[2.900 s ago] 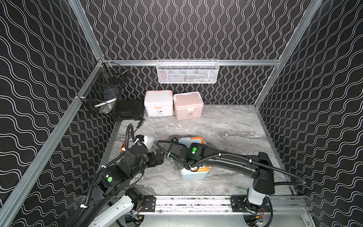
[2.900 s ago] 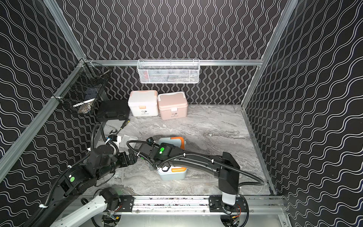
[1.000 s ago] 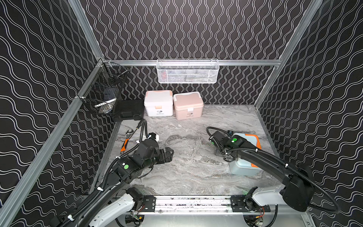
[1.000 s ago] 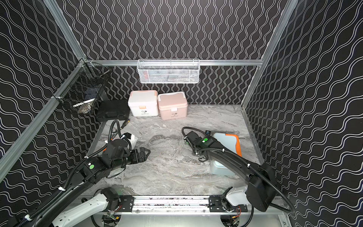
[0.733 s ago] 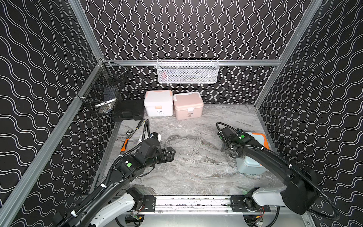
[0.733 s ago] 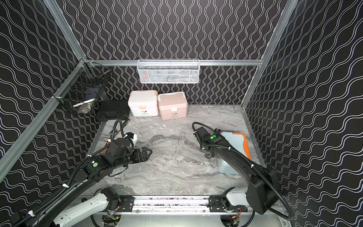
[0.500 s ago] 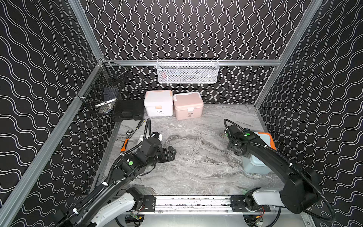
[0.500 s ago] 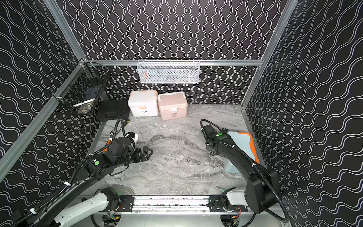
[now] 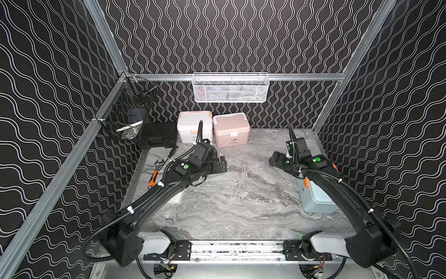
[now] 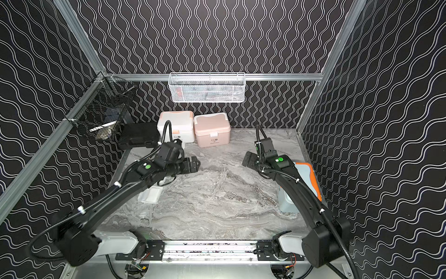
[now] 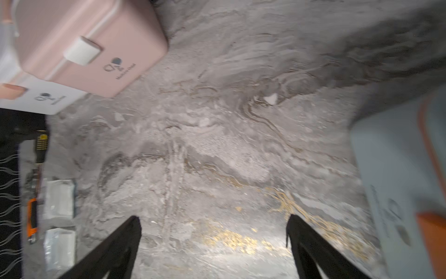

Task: Open first aid kits and take out gauze
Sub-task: Move the first aid kit to the center of the board.

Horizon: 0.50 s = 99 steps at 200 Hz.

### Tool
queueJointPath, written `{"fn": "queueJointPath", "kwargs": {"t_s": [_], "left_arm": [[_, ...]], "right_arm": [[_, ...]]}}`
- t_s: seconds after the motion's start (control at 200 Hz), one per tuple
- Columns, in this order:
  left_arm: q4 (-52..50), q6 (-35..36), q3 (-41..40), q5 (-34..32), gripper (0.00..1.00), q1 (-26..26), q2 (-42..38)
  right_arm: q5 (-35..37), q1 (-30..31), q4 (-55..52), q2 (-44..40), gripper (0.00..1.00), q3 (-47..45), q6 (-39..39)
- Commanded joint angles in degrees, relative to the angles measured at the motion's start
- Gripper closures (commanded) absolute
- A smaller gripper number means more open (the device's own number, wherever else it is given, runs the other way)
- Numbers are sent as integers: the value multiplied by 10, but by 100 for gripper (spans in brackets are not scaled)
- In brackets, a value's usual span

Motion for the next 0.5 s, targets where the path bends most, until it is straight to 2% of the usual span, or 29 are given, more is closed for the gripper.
{"fn": "queueJointPath", "kwargs": {"t_s": [0.0, 0.14, 0.305, 0.385, 0.49], "left_arm": [[74, 11, 48, 25, 1, 34, 63], [129, -5, 115, 33, 1, 75, 153], [202, -23, 166, 36, 1, 101, 242], [226, -39, 190, 43, 2, 117, 283], [269, -57, 204, 59, 2, 132, 324]], "right_arm": [[-121, -24, 124, 53, 6, 33, -9], [-230, -73, 234, 160, 12, 79, 28], [-321, -111, 363, 295, 14, 159, 102], [-350, -118, 417, 361, 14, 203, 140], [-367, -121, 433, 456, 14, 287, 157]]}}
